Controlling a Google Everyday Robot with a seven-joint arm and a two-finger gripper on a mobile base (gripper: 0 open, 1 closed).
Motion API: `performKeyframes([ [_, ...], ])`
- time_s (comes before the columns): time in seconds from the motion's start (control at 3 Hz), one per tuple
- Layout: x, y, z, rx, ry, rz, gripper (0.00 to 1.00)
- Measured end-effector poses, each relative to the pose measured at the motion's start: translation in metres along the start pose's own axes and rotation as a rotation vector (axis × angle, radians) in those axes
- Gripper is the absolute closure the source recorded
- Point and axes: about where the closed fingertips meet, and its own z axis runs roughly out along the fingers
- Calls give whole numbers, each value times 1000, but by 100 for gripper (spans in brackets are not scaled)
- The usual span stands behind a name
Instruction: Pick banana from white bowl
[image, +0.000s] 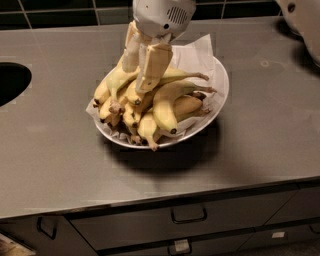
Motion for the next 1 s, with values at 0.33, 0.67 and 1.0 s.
performKeyframes([
  [0.33,4,2,2,-7,6,3,51],
  [0.67,3,2,-8,16,11,-22,49],
  [1.0,2,-1,-18,42,20,-43,49],
])
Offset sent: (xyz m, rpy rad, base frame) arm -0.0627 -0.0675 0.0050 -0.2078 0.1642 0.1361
